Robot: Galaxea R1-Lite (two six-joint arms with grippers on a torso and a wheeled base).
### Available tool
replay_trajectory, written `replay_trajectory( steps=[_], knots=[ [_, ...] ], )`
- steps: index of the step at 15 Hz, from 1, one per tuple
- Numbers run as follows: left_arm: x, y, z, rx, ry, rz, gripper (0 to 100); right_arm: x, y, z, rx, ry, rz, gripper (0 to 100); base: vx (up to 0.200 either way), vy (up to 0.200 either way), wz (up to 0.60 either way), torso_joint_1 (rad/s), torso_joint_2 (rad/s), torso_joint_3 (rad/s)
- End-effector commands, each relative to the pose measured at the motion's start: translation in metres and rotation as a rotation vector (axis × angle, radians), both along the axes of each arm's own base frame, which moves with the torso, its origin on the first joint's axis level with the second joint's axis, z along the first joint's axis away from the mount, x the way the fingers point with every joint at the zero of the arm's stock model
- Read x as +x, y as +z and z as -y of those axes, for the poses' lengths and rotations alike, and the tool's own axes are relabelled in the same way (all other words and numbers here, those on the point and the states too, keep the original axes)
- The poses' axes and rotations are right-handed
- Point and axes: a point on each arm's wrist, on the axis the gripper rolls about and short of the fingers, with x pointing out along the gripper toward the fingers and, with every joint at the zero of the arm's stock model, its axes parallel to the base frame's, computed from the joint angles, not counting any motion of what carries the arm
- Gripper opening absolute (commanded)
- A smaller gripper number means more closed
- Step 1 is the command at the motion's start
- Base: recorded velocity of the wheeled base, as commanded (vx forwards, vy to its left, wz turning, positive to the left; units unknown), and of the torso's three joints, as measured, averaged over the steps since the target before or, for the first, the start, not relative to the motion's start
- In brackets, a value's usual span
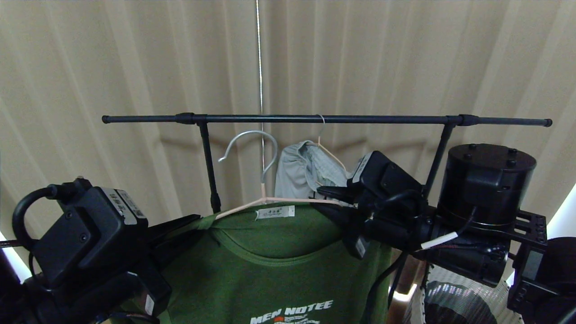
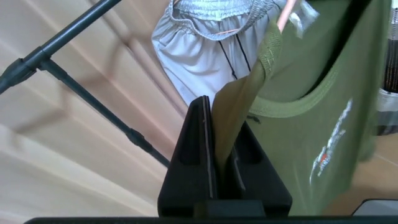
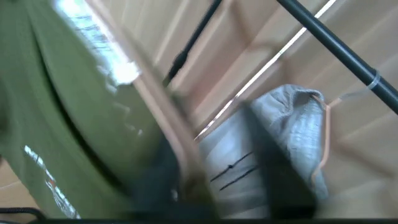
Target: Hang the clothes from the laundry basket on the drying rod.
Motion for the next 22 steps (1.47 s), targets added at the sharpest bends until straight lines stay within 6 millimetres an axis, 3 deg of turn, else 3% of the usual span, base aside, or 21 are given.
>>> replay_trajectory(
  steps=[1, 7, 8, 14, 18, 22],
  knots=[
    [0.0, 0.0, 0.0, 0.003, 0.002, -0.003, 0, 0.0, 0.0, 0.0, -0.001, -0.001, 0.0, 0, 0.0, 0.0, 0.0, 0.0, 0.0, 0.0],
    [-0.003, -0.008, -0.003, 0.017, 0.003, -0.02, 0, -0.004, 0.002, 0.001, 0.008, 0.005, 0.007, 0, 0.0, 0.0, 0.0, 0.0, 0.0, 0.0],
    [-0.005, -0.007, -0.004, 0.013, -0.003, -0.018, 100, -0.005, 0.003, 0.002, 0.011, 0.005, 0.008, 0, 0.0, 0.0, 0.0, 0.0, 0.0, 0.0],
    [-0.029, -0.006, -0.022, -0.068, -0.07, 0.007, 100, -0.012, 0.008, 0.031, 0.032, -0.094, 0.006, 0, 0.0, 0.0, 0.0, 0.0, 0.0, 0.0],
    [-0.044, -0.031, -0.042, -0.067, -0.012, -0.044, 100, -0.016, 0.014, 0.066, 0.058, -0.194, 0.023, 0, 0.0, 0.0, 0.0, 0.0, 0.0, 0.0],
    [-0.043, -0.041, -0.046, -0.072, 0.029, -0.098, 100, -0.034, 0.024, 0.078, 0.105, -0.194, 0.045, 0, 0.0, 0.0, 0.0, 0.0, 0.0, 0.0]
  ],
)
